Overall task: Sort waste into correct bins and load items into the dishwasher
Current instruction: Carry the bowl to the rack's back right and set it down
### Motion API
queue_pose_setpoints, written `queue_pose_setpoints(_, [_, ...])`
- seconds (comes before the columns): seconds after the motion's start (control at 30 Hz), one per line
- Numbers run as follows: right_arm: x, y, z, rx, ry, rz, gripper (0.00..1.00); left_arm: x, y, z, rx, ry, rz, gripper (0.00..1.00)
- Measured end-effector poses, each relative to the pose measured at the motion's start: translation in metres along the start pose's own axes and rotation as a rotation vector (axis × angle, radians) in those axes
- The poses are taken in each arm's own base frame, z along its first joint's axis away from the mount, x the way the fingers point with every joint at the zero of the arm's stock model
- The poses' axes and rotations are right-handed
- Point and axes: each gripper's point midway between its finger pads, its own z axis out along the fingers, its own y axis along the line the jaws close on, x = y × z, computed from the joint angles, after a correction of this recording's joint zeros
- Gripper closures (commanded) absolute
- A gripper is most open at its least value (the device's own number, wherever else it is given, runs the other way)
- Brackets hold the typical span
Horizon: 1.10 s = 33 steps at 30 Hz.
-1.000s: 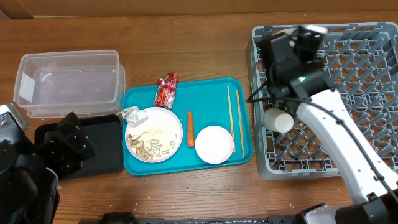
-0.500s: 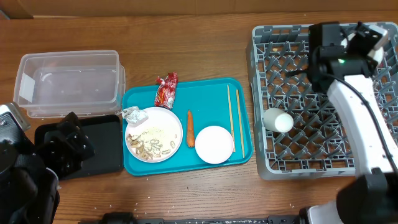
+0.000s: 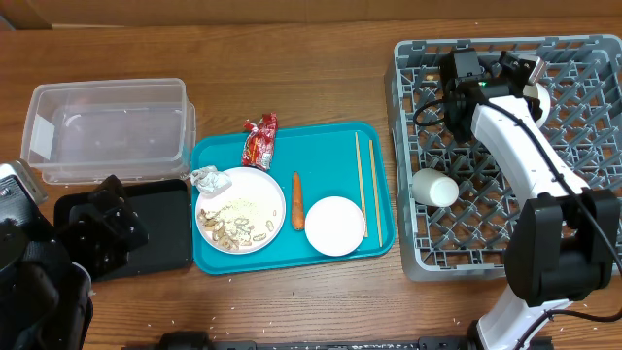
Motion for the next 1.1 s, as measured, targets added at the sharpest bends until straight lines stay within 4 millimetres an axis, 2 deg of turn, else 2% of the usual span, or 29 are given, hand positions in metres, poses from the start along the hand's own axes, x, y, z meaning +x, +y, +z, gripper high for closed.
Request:
queue_pose_setpoints(0.23, [0.0, 0.002, -0.002, 0.026, -0.02, -0.021, 0.96, 0.0, 0.0, 0.0, 0.0, 0.0, 0.0, 0.0])
queue_pose_setpoints(0.6, [-0.001, 0.018, -0.024, -0.004, -0.07, -0.058, 0.96, 0.0, 0.0, 0.0, 0.0, 0.0, 0.0, 0.0])
queue_pose_setpoints(1.1, [-0.015, 0.012, -0.029, 0.072, -0.146, -0.082, 0.96, 0.0, 0.0, 0.0, 0.0, 0.0, 0.0, 0.0])
